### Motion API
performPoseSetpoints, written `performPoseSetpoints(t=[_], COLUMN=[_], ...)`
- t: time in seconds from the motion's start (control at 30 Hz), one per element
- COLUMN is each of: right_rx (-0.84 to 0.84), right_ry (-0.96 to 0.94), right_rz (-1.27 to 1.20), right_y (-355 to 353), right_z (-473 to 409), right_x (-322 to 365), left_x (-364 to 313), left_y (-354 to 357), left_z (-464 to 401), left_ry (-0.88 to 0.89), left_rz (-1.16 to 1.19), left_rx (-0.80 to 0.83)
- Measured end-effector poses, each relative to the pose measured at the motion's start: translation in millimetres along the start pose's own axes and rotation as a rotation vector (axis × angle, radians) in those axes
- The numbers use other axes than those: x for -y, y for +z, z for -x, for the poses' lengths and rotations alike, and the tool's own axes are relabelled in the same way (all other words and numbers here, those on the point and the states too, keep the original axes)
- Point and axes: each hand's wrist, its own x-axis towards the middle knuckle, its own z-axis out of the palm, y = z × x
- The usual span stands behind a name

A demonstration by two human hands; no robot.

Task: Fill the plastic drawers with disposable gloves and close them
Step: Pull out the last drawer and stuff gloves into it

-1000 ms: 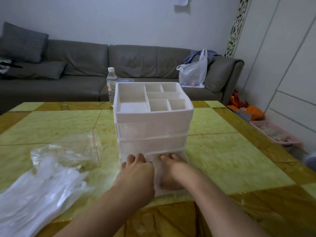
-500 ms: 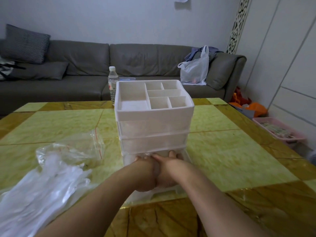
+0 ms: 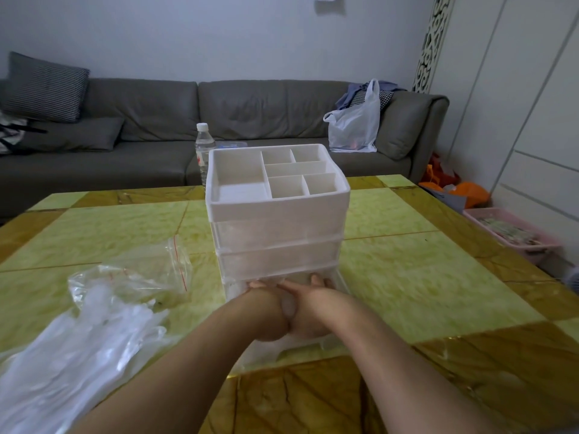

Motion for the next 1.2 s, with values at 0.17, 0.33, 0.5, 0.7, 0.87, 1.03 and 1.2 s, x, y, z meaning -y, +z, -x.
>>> performPoseSetpoints(t=[0.17, 0.33, 0.5, 0.7, 0.87, 1.03, 1.2], right_rx=[-0.032, -0.150, -0.241, -0.432, -0.584, -0.497, -0.352], right_ry=[-0.071, -0.200, -0.247, -0.212, -0.244, -0.173, -0.106], right_rz=[0.028, 0.036, 0.030, 0.015, -0.003, 0.146, 0.314], right_y=[-7.4, -2.3, -18.1, -28.7, -29.7, -19.6, -7.9], right_z=[-5.9, 0.1, 33.0, 55.0, 53.1, 48.0, 39.4], right_x=[-10.9, -20.7, -30.9, -33.4, -31.0, -23.8, -21.3], left_x=[-11.7, -4.6, -3.1, 3.5, 19.5, 17.1, 16.0], left_y=[17.7, 41.6, 32.7, 8.8, 2.7, 18.9, 25.1], left_z=[-38.0, -69.8, -40.4, -1.6, 44.7, 44.3, 28.8], left_ry=[-0.004, -0.076, -0.152, -0.065, 0.061, 0.223, 0.121], left_rz=[0.003, -0.045, 0.113, 0.154, 0.066, 0.020, 0.088], left_rx=[-0.017, -0.007, -0.122, -0.031, -0.247, -0.470, -0.244])
